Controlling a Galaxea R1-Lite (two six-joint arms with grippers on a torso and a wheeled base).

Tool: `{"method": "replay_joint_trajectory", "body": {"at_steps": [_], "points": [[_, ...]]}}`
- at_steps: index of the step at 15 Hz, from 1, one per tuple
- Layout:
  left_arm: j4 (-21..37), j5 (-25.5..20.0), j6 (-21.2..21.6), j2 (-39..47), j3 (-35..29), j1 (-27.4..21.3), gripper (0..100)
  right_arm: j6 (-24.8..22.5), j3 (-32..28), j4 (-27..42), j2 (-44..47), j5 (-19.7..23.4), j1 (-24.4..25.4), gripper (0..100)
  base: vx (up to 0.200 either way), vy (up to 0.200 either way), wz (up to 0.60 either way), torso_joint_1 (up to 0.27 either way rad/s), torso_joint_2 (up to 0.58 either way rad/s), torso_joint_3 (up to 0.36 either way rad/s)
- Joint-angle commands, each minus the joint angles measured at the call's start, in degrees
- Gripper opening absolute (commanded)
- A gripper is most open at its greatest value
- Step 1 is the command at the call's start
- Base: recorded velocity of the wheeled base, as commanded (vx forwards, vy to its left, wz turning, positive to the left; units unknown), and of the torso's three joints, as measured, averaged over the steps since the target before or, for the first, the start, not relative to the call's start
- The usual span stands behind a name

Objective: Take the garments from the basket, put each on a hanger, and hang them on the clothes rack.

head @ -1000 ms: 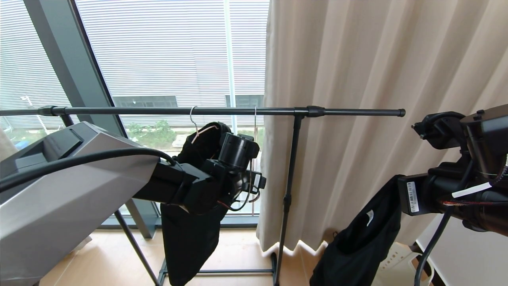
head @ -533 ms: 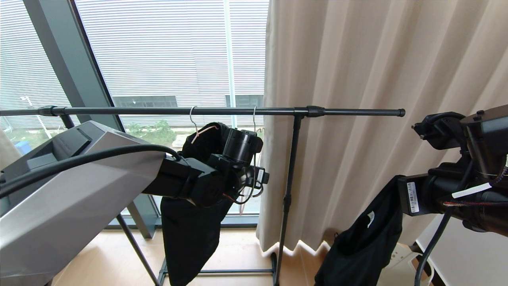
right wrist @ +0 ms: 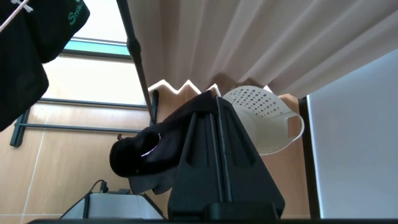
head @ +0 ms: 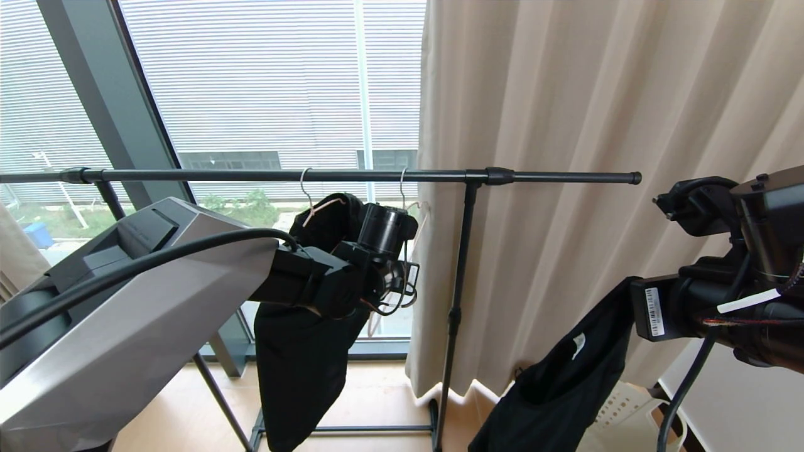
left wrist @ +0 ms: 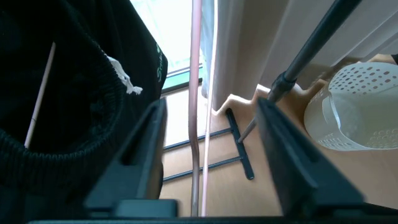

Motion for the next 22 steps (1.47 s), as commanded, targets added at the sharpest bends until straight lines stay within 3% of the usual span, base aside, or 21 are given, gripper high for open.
{"method": "replay_joint_trajectory", "body": {"at_steps": [1,10,16,20,22], "points": [[0.0,0.0,0.0,0.1,0.2,-0.1,0,0.0,0.0,0.0,0.1,0.0,0.0,0,0.000,0.000,0.00,0.000,0.00,0.000],[-0.1,-0.2,0.1,-4.0,-0.1,0.0,0,0.0,0.0,0.0,0.1,0.0,0.0,0,0.000,0.000,0.00,0.000,0.00,0.000],[-0.4,-0.2,0.2,-7.7,4.6,-0.2,0,0.1,0.0,0.0,0.2,0.0,0.0,0,0.000,0.000,0.00,0.000,0.00,0.000],[-0.7,-0.1,0.1,-15.8,13.6,-1.7,0,0.1,0.0,0.0,0.2,0.0,0.1,0,0.000,0.000,0.00,0.000,0.00,0.000],[-2.9,-0.1,0.2,-23.6,22.4,-2.8,0,0.1,0.3,-0.1,0.2,0.0,0.0,0,0.000,0.000,0.00,0.000,0.00,0.000]]}}
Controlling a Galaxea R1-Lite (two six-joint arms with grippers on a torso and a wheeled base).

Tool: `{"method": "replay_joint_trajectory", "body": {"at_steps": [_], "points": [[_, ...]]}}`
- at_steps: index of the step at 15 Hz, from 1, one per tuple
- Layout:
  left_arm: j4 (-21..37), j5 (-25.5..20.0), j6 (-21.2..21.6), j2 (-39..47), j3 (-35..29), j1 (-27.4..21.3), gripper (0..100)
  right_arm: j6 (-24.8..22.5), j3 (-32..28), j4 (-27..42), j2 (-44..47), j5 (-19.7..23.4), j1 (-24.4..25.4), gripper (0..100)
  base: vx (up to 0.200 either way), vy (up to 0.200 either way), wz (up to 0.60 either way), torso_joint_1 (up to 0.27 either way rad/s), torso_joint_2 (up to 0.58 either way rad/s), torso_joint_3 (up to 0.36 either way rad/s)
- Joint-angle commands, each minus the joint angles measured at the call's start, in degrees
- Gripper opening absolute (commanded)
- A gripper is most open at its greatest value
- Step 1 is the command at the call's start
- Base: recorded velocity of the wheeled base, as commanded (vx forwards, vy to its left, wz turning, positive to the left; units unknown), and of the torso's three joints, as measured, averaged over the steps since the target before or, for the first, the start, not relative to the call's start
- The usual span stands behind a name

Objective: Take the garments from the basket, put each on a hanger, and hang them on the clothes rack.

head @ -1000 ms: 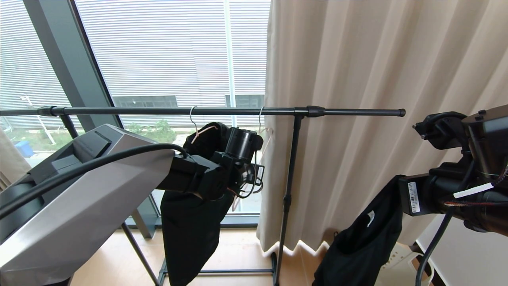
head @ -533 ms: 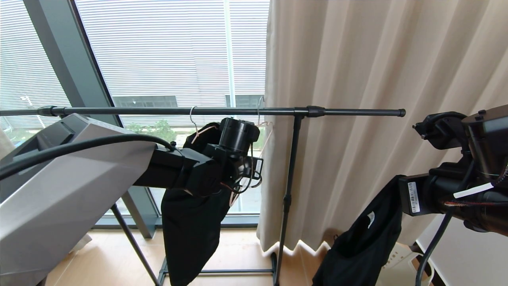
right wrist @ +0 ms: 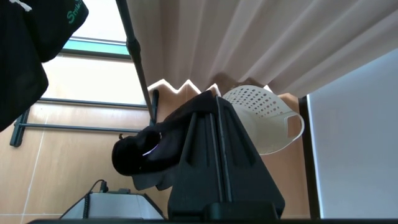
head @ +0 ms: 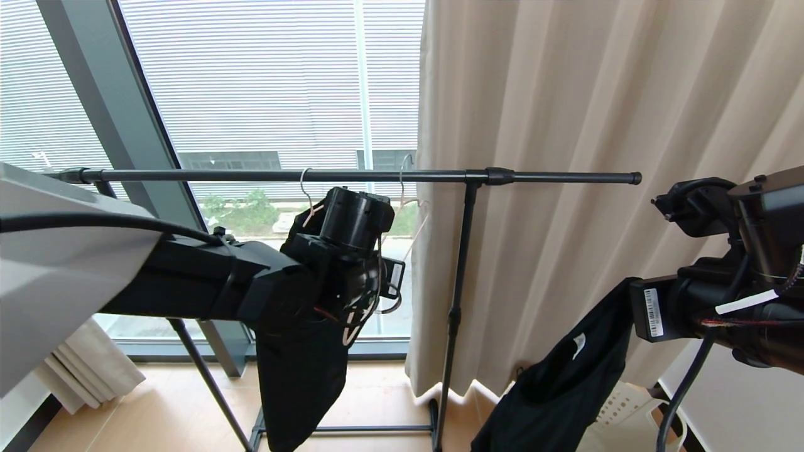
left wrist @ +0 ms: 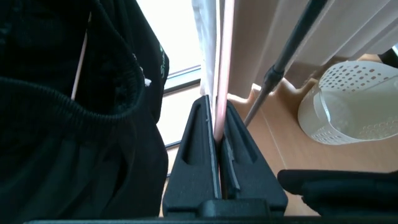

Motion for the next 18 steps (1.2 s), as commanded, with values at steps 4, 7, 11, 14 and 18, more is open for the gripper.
{"method": "replay_joint_trajectory", "body": {"at_steps": [4,7,11,14,18], "points": [[-7.8,-0.2,0.1,-22.1,26.1,-2.9,0,-0.4,0.1,0.1,0.2,0.0,0.1,0,0.000,0.000,0.00,0.000,0.00,0.000],[-14.7,-3.2,0.1,-31.4,41.8,-5.6,0,-6.4,-0.1,0.0,0.3,-1.5,0.0,0,0.000,0.000,0.00,0.000,0.00,0.000],[-25.6,-14.2,0.1,-38.4,55.9,-6.0,0,-11.7,-2.0,-0.1,1.3,-3.3,0.0,0,0.000,0.000,0.00,0.000,0.00,0.000],[-34.3,-21.1,0.1,-39.4,61.5,-5.9,0,-14.0,-4.8,0.0,3.4,-4.0,0.0,0,0.000,0.000,0.00,0.000,0.00,0.000],[-37.9,-24.2,0.2,-38.4,62.6,-6.0,0,-14.2,-7.8,0.0,7.2,-7.6,-0.1,0,0.000,0.000,0.00,0.000,0.00,0.000]]}}
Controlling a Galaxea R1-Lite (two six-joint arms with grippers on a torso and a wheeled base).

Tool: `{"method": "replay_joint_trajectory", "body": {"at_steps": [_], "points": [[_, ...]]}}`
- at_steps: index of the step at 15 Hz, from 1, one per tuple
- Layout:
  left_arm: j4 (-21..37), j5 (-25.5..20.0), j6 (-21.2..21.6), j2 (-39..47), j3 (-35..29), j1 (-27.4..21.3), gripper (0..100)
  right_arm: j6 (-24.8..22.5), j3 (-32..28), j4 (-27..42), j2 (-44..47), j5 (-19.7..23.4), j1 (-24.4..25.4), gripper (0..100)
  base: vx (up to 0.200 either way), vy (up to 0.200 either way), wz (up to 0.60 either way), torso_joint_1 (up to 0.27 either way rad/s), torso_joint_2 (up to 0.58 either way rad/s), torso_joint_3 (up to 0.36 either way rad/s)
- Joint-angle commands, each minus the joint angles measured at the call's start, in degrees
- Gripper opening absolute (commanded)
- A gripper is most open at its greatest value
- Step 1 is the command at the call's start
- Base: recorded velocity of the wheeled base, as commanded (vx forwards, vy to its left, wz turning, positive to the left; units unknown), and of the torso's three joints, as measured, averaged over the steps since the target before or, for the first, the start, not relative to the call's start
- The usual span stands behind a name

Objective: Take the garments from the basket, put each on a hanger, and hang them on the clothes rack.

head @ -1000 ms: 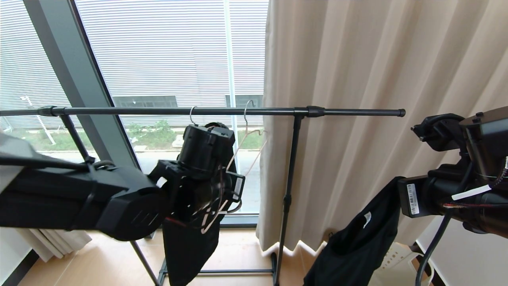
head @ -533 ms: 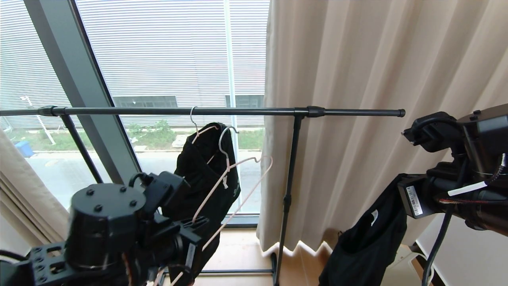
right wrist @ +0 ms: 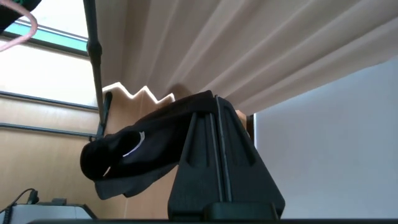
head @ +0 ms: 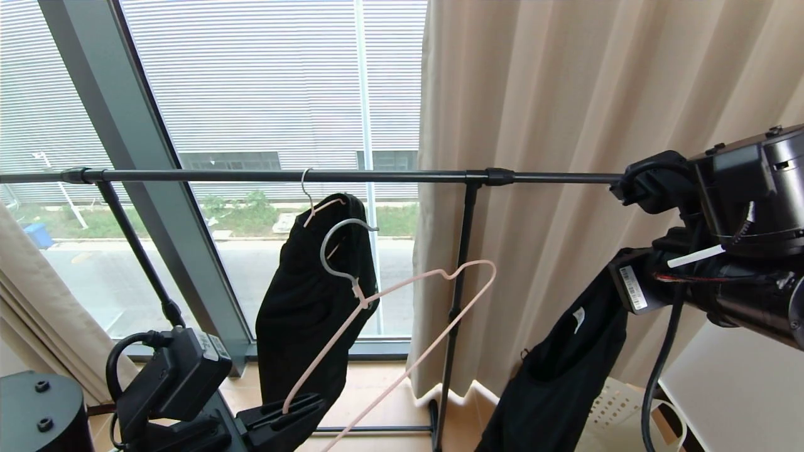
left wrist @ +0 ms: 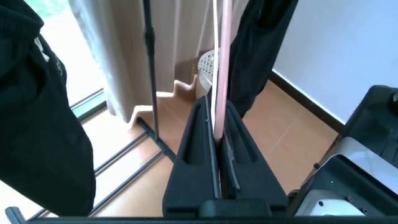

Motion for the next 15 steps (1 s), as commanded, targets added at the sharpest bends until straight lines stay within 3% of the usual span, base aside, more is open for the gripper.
{"method": "replay_joint_trajectory", "body": {"at_steps": [1,5,9,15], "points": [[-0.1,-2.1,0.1,0.6,0.0,-0.5,0,0.0,-1.8,0.0,3.1,-0.1,-0.3,0,0.000,0.000,0.00,0.000,0.00,0.000],[-0.2,-6.5,0.1,1.8,-1.8,-1.7,0,0.1,-4.3,-0.1,5.9,-0.1,-2.1,0,0.000,0.000,0.00,0.000,0.00,0.000],[-0.4,-6.7,0.1,5.9,-5.6,-4.5,0,0.1,-5.1,-0.8,6.9,0.0,-2.1,0,0.000,0.000,0.00,0.000,0.00,0.000],[-8.9,-6.9,0.6,12.9,-7.1,-5.3,0,0.2,-4.9,-1.4,7.1,0.0,-2.1,0,0.000,0.000,0.00,0.000,0.00,0.000]]}}
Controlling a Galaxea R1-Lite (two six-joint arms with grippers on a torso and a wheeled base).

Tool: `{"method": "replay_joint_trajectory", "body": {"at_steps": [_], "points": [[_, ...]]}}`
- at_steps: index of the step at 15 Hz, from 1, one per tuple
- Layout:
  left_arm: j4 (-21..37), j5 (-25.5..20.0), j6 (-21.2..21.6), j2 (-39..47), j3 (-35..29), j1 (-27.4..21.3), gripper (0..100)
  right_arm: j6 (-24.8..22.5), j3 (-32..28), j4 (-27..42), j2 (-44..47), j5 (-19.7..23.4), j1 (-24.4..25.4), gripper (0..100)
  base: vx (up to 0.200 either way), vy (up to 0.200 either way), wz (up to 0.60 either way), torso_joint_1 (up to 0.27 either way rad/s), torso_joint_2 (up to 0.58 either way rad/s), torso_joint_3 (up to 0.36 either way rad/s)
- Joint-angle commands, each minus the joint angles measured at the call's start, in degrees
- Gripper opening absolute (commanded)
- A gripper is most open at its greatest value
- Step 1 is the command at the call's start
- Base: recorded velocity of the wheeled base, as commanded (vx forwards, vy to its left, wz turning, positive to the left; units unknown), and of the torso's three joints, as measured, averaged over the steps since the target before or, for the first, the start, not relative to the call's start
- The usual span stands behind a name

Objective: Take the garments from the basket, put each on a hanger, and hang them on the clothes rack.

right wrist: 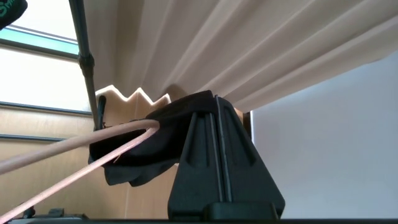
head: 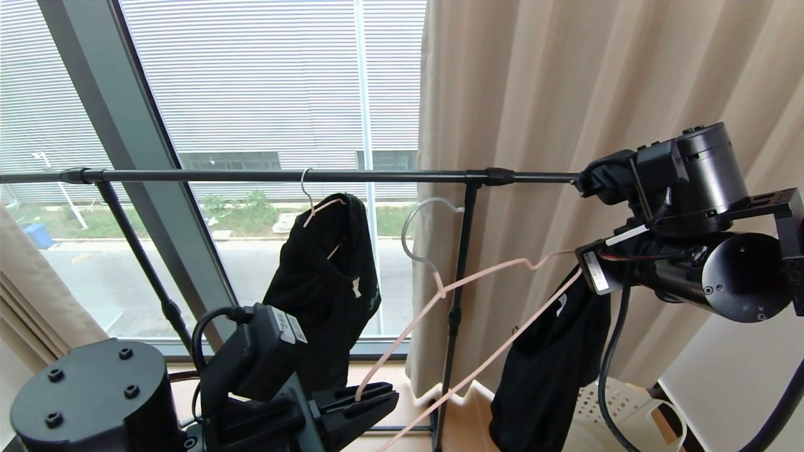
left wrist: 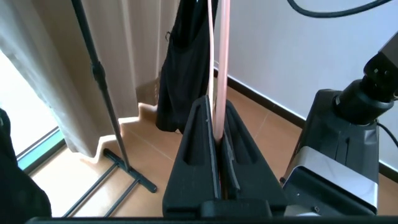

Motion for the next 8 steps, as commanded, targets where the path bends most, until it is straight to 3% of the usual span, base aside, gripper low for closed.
{"method": "replay_joint_trajectory", "body": {"at_steps": [1,8], "points": [[-0.3,-0.1,1.5,2.6,0.0,-0.3,0,0.0,-0.3,0.0,0.2,0.0,0.0,0,0.000,0.000,0.00,0.000,0.00,0.000],[-0.4,0.0,2.9,0.9,1.5,-0.3,0,0.2,-1.1,0.0,1.6,0.0,-1.7,0,0.000,0.000,0.00,0.000,0.00,0.000]]}}
